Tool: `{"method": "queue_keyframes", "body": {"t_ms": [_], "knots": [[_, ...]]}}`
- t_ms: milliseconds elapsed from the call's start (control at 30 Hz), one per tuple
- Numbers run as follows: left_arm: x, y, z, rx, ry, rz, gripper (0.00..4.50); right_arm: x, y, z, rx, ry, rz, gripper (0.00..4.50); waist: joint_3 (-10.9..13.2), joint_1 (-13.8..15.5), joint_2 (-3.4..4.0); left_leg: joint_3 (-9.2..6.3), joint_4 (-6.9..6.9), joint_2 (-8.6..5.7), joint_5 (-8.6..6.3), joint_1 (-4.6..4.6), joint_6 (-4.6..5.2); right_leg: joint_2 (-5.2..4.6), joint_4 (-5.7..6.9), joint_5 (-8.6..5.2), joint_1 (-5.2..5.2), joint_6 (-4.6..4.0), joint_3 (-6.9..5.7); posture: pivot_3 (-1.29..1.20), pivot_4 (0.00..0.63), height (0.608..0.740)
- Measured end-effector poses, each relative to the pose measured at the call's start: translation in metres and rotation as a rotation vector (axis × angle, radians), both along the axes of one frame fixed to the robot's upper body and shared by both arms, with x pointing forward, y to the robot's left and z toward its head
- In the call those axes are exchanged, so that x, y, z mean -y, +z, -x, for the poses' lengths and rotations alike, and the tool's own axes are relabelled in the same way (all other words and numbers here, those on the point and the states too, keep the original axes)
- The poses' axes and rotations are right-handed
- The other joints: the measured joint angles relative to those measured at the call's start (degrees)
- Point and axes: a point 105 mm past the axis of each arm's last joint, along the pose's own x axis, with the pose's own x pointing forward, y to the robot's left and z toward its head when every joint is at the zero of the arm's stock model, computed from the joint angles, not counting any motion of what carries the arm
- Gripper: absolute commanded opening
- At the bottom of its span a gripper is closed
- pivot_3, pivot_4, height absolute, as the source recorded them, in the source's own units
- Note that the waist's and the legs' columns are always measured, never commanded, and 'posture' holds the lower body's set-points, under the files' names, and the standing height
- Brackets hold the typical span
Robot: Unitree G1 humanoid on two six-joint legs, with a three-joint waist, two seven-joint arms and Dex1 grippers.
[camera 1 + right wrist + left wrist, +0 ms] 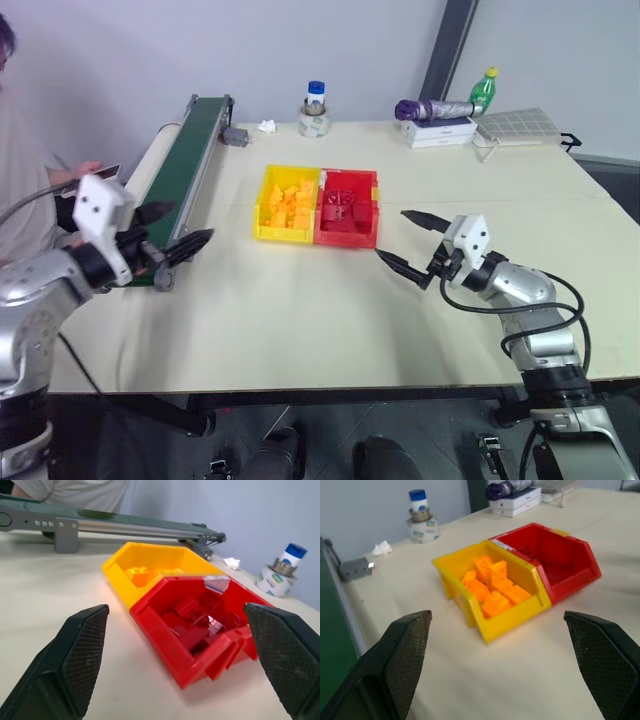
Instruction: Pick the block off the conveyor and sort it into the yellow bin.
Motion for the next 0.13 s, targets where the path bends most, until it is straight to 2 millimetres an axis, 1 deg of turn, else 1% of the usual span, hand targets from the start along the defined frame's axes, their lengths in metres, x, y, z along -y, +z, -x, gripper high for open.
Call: {"method": "queue_keyframes", "body": {"t_ms": [67, 133], "knots": [[-0.014, -0.006, 0.003, -0.019, 0.04, 0.03, 4.46, 0.0, -0.001, 0.0, -0.004, 0.005, 0.002, 4.5, 0.0, -0.1, 0.0, 0.0, -0.03, 0.0, 0.0, -0.02, 0.0, 0.0, 0.01, -0.01, -0.1, -0.03, 0.0, 0.0, 0.15, 0.74], [-0.023, -0.008, 0.007, -0.016, 0.061, 0.039, 4.46, 0.0, -0.001, -0.001, -0.005, 0.011, 0.004, 4.5, 0.0, -0.2, 0.0, 0.01, -0.03, 0.01, 0.01, -0.05, 0.0, 0.0, 0.01, -0.02, -0.15, -0.03, 0.0, 0.0, 0.15, 0.74]]}}
